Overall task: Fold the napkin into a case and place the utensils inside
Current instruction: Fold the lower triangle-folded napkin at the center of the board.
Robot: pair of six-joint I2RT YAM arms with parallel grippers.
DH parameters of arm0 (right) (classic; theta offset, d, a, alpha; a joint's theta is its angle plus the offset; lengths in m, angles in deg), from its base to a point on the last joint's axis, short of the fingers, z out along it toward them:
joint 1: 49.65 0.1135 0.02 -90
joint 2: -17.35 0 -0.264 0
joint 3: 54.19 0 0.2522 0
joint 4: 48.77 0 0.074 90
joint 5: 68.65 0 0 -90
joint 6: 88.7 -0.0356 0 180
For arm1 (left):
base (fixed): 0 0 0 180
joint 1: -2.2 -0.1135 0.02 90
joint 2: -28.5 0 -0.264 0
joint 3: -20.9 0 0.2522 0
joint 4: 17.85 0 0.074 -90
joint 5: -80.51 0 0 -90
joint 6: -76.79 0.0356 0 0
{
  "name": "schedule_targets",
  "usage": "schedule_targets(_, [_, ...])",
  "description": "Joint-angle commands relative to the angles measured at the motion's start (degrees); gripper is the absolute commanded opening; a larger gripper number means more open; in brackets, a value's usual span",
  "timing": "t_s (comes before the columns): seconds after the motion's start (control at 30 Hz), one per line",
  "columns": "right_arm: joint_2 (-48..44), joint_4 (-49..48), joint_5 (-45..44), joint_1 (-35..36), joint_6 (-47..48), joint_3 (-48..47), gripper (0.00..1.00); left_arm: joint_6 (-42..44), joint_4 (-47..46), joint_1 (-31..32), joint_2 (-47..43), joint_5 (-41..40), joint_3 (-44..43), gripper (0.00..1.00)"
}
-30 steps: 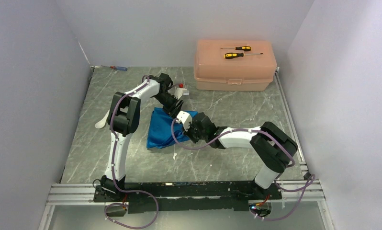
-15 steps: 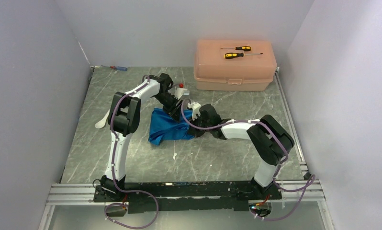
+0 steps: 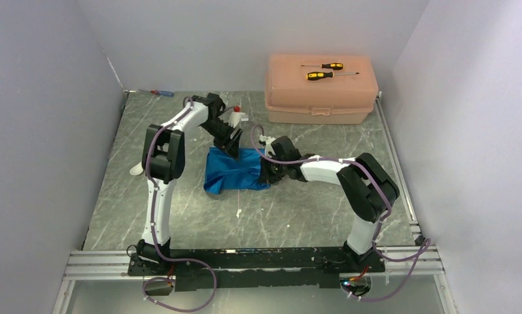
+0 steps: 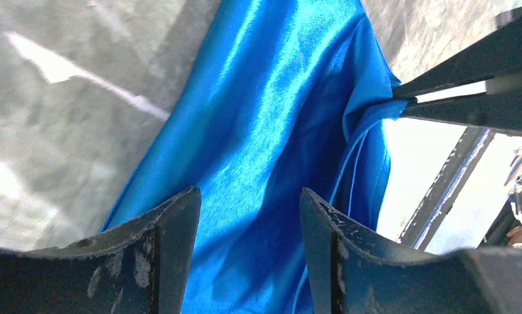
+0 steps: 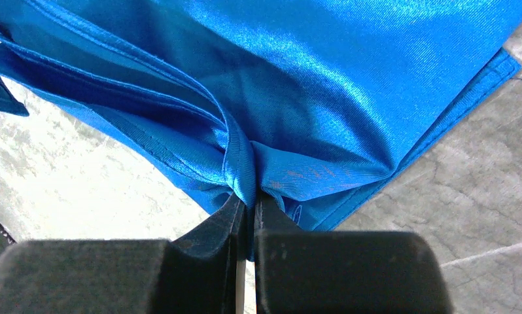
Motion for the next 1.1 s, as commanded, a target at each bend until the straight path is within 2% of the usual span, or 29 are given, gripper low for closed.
schedule_targets(0.0, [-0.28, 3.97, -0.18, -0.44, -1.44, -1.38, 0.0, 0.89, 4.99, -3.8, -5.55, 5.6, -5.44, 0.64])
schedule_targets(0.1, [0.03, 4.11, -0.27, -0.45, -1.24, -1.63, 0.0, 3.0, 7.83, -4.41, -9.7, 6.88, -4.38, 0.66])
schedule_targets(0.23, [0.26, 3.75, -0.65, -0.48, -1.23, -1.77, 0.0, 6.48, 10.15, -4.16, -14.38, 7.98, 2.67, 0.69])
schedule_targets(0.5, [0.0, 3.41, -1.15, -0.45, -1.63, -2.09, 0.0, 9.01, 6.05, -3.98, -18.77, 4.58, 18.18, 0.71])
schedule_targets(0.6, [0.0, 3.84, -1.3, -0.47, -1.69, -2.32, 0.0, 8.87, 3.82, -3.17, -21.42, 2.46, 20.16, 0.77])
schedule_targets(0.8, [-0.2, 4.19, -1.23, -0.46, -1.66, -2.71, 0.0, 7.63, -3.47, 0.81, -26.11, -5.05, 23.05, 0.78])
schedule_targets(1.07, [-0.28, 4.46, -0.98, -0.52, -1.74, -3.1, 0.0, 10.03, -5.42, 4.89, -28.18, -11.31, 26.95, 0.78])
